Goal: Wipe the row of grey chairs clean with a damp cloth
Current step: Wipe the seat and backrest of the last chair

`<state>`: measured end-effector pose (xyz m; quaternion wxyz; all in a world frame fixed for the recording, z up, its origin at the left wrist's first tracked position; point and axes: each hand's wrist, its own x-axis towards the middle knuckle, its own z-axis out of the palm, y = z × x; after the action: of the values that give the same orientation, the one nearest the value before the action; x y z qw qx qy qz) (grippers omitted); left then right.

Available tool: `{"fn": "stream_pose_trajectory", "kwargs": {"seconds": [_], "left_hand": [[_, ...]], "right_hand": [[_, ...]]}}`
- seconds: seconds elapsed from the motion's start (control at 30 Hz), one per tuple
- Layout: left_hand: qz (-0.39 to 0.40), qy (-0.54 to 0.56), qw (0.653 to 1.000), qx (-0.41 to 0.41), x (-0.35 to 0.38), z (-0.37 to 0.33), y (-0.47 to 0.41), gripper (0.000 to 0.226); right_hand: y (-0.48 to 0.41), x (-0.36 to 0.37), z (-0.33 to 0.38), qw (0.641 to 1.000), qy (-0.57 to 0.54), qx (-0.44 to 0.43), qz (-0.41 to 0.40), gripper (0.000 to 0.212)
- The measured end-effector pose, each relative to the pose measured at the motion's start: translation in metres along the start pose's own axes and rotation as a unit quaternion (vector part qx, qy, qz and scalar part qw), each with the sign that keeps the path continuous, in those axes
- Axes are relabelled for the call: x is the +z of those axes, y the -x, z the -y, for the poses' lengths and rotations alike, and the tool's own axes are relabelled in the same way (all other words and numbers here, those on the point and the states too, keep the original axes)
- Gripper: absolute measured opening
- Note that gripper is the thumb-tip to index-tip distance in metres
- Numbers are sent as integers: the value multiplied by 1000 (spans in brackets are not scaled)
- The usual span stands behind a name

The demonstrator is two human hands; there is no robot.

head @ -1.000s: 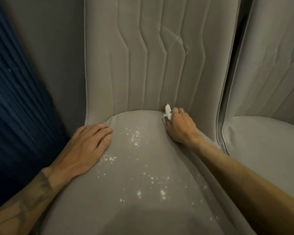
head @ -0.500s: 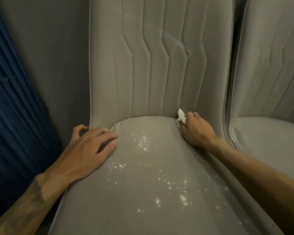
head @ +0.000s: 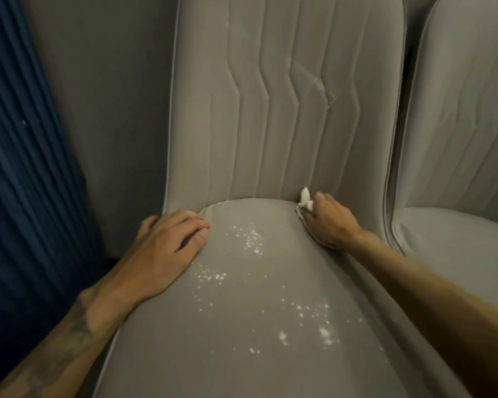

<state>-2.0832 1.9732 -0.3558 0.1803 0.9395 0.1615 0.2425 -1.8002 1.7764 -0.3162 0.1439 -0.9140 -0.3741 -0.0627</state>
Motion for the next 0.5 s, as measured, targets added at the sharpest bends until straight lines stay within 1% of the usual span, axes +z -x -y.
{"fn": "stream_pose_trajectory", "kwargs": {"seconds": [0.07, 0.1, 0.17, 0.2, 0.27, 0.33, 0.43, 0.47, 0.5], "left_hand": [[1, -5, 1000, -3, 0, -2, -1, 51], [1, -6, 1000, -5, 0, -2, -2, 52], [2, -10, 1000, -8, 0, -2, -1, 56], [5, -12, 1000, -6, 0, -3, -1, 57], [7, -15, 1000, -5, -2, -4, 0, 57], [15, -18, 1000, -1, -3, -5, 1, 56], [-9, -24, 1000, 2, -5, -9, 4, 42], [-25, -35, 999, 5, -7, -10, 5, 39], [-42, -52, 998, 7, -9, -11, 6, 38]], "right_hand": [[-2, 10, 25, 1000, -8, -12, -2, 41], [1, 16, 40, 999, -26, -41, -3, 38], [17, 23, 64, 988, -66, -137, 9, 30], [27, 22, 68, 981, -75, -180, 25, 31], [36, 16, 61, 972, -77, -216, 50, 41], [27, 9, 43, 979, -61, -190, 45, 43], [1, 9, 35, 997, -17, -73, 12, 39], [-3, 12, 44, 998, -7, -57, 9, 39], [-3, 15, 56, 998, -9, -63, 9, 39]]}}
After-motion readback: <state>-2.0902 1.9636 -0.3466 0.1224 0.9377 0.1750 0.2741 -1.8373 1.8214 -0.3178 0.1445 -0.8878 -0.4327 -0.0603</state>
